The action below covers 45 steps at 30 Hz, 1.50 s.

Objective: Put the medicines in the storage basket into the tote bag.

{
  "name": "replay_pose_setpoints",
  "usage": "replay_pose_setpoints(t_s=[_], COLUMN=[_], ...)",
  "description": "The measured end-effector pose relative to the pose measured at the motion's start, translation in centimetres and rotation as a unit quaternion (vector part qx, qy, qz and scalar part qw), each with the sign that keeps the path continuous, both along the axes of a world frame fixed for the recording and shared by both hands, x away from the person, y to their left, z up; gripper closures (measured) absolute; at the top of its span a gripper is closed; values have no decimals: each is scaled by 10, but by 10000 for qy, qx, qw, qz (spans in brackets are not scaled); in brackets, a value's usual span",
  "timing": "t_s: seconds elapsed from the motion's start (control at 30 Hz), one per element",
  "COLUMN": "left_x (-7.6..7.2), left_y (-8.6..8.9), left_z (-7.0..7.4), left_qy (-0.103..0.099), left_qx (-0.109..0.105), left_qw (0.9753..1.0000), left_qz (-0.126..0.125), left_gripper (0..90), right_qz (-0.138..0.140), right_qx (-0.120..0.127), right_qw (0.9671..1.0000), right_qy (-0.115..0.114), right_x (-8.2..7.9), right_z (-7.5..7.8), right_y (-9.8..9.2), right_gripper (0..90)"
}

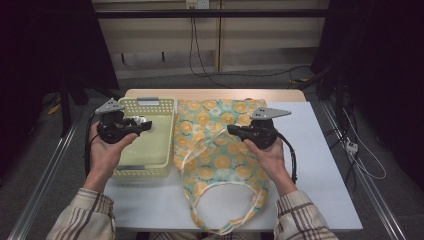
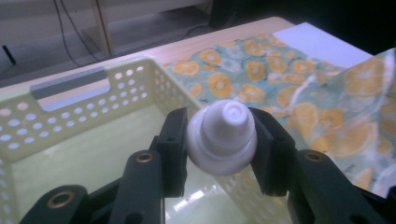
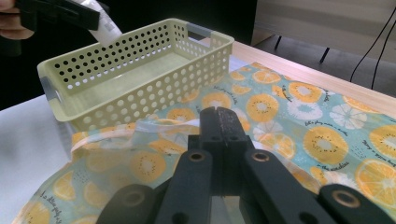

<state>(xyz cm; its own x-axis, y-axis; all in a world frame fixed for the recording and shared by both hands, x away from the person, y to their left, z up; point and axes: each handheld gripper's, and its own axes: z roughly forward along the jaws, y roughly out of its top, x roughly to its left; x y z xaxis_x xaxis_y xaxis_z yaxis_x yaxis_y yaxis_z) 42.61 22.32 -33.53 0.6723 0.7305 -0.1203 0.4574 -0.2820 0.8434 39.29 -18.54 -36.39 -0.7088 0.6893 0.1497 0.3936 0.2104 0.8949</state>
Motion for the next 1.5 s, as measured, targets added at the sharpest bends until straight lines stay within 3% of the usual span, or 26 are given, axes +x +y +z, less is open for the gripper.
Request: replay_pose_setpoints(t_s=[0.1,0.27,0.33,0.53,0.73,1.17,1.5], left_x=[-7,-20,-26,-40,-52,-60,-66], left_y=[-5,-13,-16,-25,-43,-87,-127], left_z=[3,7,9,20,19,22,8], left_qy=[-116,-224,-184,-358,-369,-442,-304], left_qx=[-68,5,-37,-230,-330,-172,-39], left_qw=[9998,9993,9991,9977,9956,9911,9867], left_qz=[-164,-304,-368,-533,-801,-1241,-1598], left_gripper=[604,604,604,604,603,603,603], right_qz=[-4,5,6,-4,-11,8,-9], right_qx=[14,19,20,55,58,104,96], right_qw=[10000,10000,10000,10000,10000,9999,9999], right_qy=[-10,-13,-23,-39,-50,-127,-127], right_x=[0,-1,-1,-2,-2,-5,-5], right_z=[0,1,1,2,3,10,9], right_y=[-1,0,0,-2,-3,-3,-3], right_gripper=[900,900,900,900,900,900,900])
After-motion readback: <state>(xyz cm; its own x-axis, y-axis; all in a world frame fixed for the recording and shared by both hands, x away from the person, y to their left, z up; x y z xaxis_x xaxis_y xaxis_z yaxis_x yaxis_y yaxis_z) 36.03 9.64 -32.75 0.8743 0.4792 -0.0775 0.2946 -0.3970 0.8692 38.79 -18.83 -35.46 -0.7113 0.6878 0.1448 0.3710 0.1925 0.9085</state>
